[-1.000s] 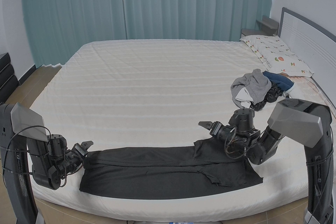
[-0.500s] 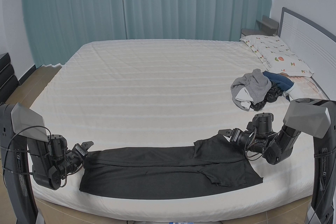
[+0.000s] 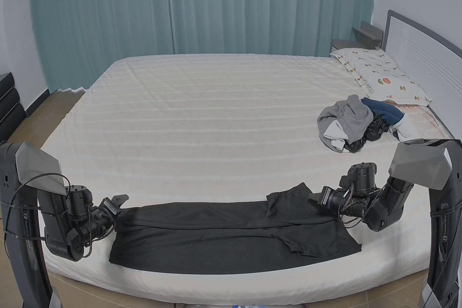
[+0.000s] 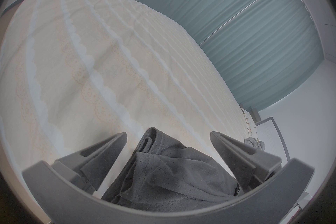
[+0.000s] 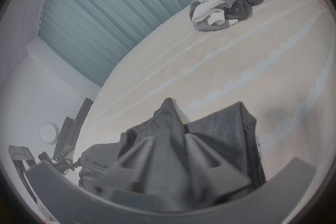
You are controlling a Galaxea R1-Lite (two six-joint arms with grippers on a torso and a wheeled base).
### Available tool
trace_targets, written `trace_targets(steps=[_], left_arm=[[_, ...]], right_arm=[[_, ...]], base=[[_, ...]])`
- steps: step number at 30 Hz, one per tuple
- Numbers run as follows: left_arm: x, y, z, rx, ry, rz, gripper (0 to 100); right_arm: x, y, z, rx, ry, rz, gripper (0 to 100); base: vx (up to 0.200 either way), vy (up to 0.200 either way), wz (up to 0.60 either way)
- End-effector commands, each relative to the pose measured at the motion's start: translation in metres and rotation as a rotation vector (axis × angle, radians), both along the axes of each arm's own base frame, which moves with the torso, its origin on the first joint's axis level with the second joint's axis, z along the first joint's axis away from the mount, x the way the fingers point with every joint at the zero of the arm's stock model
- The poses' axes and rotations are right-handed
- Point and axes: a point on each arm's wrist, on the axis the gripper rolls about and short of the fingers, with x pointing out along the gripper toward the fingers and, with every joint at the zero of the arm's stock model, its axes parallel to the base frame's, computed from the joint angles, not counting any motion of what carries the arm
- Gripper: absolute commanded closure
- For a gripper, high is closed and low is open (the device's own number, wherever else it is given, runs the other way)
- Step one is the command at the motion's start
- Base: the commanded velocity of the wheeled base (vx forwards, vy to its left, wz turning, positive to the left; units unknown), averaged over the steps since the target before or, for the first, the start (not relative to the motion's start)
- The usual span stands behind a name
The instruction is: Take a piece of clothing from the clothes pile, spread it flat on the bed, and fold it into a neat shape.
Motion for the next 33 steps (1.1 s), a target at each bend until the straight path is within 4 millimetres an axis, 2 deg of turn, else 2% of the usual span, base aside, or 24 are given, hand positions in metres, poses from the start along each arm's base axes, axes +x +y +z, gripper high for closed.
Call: trace_targets(steps=[1, 6, 13, 32, 33], left_arm=[[0.0, 0.0, -0.001, -0.001, 0.002, 0.0, 0], [0.0, 0.0, -0.001, -0.001, 0.002, 0.0, 0], [0.0, 0.0, -0.001, -0.001, 0.002, 0.0, 0], [0.0, 0.0, -0.001, -0.001, 0.002, 0.0, 0], [0.0, 0.0, -0.001, -0.001, 0.002, -0.001, 0]], right_arm=[[-0.005, -0.006, 0.0, -0.02, 0.008, -0.001, 100], [-0.009, -0.016, 0.002, -0.051, -0.002, -0.003, 100], [-0.017, -0.027, 0.017, -0.051, -0.017, 0.002, 100], [-0.026, -0.03, 0.004, -0.061, 0.052, 0.046, 100], [-0.025, -0.029, 0.004, -0.058, 0.052, 0.051, 0]], base=[[0.0, 0.0, 0.0], [0.0, 0.0, 0.0], [0.0, 0.0, 0.0], [0.0, 0.0, 0.0], [0.0, 0.0, 0.0]])
